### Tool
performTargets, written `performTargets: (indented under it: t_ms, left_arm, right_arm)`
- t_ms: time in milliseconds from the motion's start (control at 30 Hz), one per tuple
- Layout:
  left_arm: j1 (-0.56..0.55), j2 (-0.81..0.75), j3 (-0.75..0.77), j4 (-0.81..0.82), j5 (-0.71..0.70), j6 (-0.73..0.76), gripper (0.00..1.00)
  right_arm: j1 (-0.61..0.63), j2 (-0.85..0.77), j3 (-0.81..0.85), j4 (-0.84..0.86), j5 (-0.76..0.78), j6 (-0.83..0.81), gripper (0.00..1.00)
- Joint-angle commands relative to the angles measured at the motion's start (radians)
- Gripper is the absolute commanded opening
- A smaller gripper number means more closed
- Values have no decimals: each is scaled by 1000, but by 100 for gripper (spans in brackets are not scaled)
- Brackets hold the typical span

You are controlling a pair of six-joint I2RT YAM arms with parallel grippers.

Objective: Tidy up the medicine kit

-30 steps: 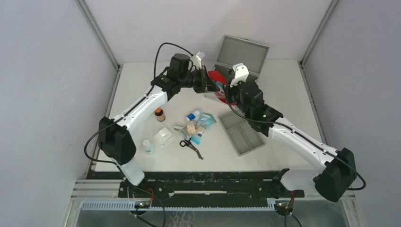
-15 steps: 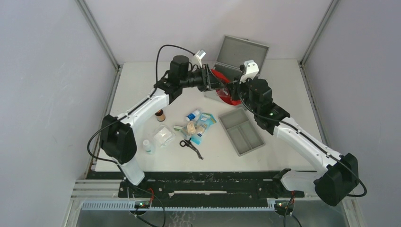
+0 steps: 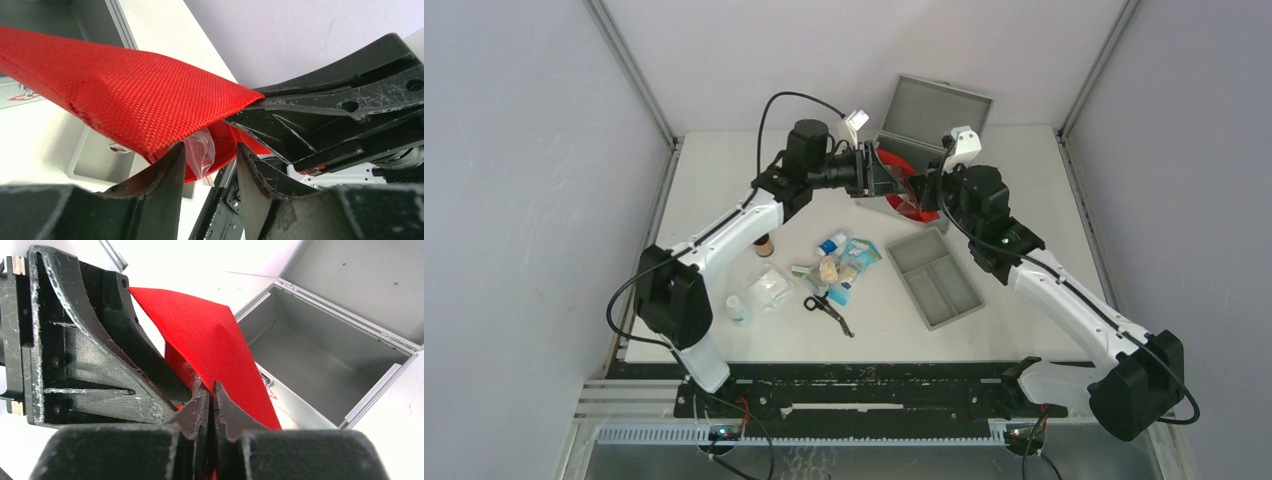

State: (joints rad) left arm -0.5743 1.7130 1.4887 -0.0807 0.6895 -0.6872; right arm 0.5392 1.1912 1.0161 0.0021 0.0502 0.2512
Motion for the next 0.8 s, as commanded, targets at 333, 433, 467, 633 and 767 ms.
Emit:
performTargets:
  t_ms: [333,433,467,633,767]
  left_arm:
    - [-52,13,41,-83,-117,99,24]
    - [-64,26,49,-82,-115,109,25]
    - [-66,28,51,-83,-111,113,25]
    - [-67,1,51,-101,-81,211,34]
    - [-67,-62,43,-147,-58,353,47]
  right_arm:
    - [-2,-58,-16,62,-100,36,0]
    - [-5,-61,-23,68,-103,34,0]
    - [-6,-62,-24,68,-100,32,0]
    - [-30,-71,-38,73,-89,21,0]
    - [-51,-77,-46,73,-72,6,0]
